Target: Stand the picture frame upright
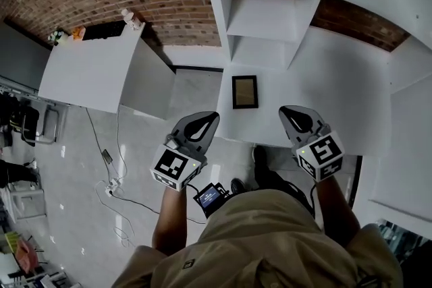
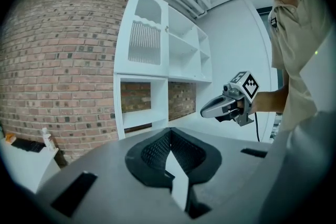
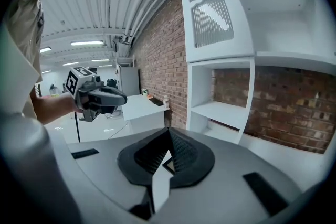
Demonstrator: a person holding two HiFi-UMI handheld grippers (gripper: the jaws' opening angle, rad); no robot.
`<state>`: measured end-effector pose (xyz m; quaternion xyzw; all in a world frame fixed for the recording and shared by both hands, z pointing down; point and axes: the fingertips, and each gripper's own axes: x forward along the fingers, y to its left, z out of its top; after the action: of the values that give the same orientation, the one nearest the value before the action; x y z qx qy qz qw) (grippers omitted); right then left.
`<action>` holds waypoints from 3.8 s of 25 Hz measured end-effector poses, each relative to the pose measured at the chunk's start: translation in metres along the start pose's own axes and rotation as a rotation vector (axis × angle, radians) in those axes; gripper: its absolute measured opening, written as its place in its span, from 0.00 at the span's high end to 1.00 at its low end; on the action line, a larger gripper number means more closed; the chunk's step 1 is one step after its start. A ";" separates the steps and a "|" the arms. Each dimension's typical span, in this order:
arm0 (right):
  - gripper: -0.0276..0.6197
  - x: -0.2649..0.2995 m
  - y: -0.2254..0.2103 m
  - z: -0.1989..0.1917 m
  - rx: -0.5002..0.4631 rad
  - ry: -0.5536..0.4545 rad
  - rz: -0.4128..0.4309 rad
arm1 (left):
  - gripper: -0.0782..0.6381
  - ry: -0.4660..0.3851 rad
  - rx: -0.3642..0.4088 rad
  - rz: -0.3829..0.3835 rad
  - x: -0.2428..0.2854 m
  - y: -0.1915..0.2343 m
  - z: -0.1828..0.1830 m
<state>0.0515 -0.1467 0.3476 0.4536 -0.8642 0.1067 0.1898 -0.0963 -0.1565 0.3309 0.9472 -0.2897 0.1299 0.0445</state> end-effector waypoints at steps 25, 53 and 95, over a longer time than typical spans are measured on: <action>0.95 0.158 -0.101 -0.101 0.110 0.182 0.094 | 0.88 0.221 -0.206 -0.001 0.147 0.093 -0.137; 0.81 0.277 -0.126 -0.235 0.282 0.401 0.181 | 0.84 0.420 -0.443 0.014 0.250 0.131 -0.293; 0.81 0.273 -0.114 -0.242 0.271 0.370 0.169 | 0.77 0.377 -0.539 -0.032 0.248 0.112 -0.292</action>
<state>0.0601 -0.3281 0.6837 0.3737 -0.8275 0.3182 0.2726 -0.0250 -0.3356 0.6800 0.8651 -0.2854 0.2210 0.3484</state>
